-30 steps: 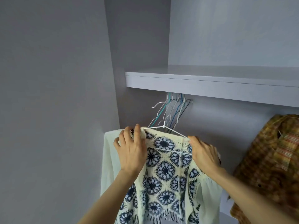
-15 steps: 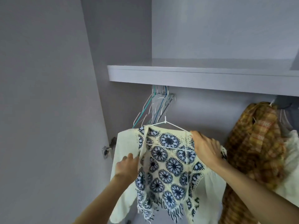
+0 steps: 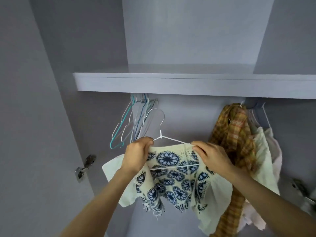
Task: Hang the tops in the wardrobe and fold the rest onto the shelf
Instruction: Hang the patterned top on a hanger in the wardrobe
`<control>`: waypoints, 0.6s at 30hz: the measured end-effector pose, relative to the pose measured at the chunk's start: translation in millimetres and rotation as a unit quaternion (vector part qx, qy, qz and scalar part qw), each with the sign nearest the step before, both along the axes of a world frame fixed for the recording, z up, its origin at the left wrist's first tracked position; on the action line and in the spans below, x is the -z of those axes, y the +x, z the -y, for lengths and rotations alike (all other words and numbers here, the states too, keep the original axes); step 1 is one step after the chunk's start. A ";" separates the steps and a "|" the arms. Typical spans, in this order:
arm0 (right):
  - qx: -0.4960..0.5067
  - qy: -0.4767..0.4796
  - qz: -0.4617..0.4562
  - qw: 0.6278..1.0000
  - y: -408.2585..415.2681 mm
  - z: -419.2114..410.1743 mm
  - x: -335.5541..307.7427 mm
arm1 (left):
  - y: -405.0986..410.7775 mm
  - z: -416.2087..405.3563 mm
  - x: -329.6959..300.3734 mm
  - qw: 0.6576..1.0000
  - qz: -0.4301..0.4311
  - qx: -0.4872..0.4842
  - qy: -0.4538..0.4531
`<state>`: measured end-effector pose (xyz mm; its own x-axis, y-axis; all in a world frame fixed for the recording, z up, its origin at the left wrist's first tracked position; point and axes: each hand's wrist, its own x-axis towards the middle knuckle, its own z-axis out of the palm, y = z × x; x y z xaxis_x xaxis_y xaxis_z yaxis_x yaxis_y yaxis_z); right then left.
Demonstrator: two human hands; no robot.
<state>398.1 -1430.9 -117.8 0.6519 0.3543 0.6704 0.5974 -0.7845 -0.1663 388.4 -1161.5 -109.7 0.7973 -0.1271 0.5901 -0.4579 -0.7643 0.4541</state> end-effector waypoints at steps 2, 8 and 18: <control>0.014 -0.025 -0.065 0.997 -3.0 17.1 1.3 | 6.0 5.7 6.4 0.999 0.023 -0.025 -0.012; 0.057 -0.019 -0.141 0.988 -17.5 45.0 7.0 | 7.5 20.9 14.1 0.999 0.022 -0.002 0.032; 0.099 -0.052 -0.219 0.969 -41.7 61.6 5.7 | 33.9 66.4 17.7 0.999 -0.028 -0.007 0.027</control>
